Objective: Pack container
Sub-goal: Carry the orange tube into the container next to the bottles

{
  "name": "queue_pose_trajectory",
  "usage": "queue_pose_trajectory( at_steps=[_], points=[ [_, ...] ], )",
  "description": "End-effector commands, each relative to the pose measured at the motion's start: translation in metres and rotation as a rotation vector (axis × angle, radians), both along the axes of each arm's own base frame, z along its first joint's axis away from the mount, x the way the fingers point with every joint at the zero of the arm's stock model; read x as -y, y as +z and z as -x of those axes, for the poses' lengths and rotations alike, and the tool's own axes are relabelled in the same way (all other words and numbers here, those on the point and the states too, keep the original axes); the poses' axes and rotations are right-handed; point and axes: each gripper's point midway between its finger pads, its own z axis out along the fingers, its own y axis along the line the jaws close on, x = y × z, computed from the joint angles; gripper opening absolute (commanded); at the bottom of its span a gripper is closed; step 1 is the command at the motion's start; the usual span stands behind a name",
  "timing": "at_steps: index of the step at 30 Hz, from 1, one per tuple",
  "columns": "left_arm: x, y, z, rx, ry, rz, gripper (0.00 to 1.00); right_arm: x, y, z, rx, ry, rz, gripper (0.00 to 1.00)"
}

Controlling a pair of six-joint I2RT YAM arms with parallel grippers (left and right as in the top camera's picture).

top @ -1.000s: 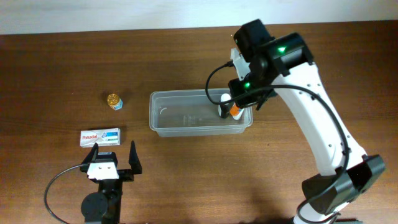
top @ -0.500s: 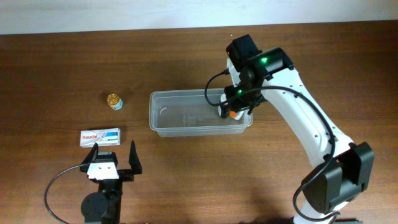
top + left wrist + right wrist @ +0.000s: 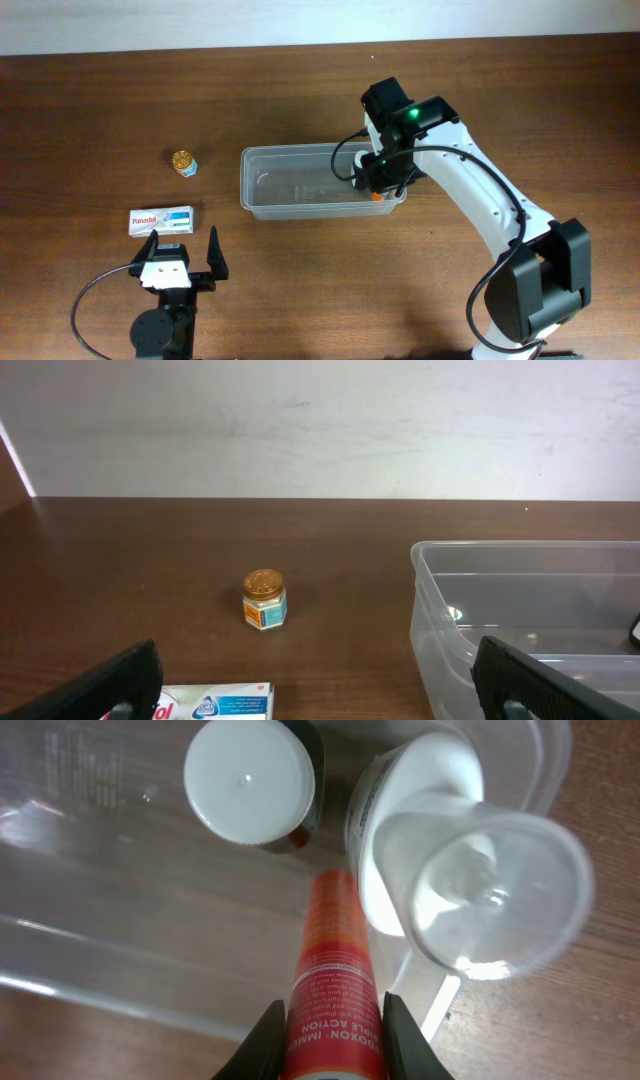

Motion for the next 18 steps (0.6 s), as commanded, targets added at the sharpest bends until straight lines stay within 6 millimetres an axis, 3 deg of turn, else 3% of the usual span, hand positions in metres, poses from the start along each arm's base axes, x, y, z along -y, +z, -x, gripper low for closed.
queue_pose_trajectory(
  at_steps=[1,18],
  points=[
    [-0.0016,-0.0005,0.0005,-0.001,0.006,-0.015,0.99,-0.0007,-0.0088,0.0027,-0.004,-0.015,0.012,0.17],
    [-0.0016,-0.0005,0.0005,-0.001,0.006,-0.015,0.99,-0.0007,-0.015,0.0026,-0.002,-0.014,0.011,0.17]
  ],
)
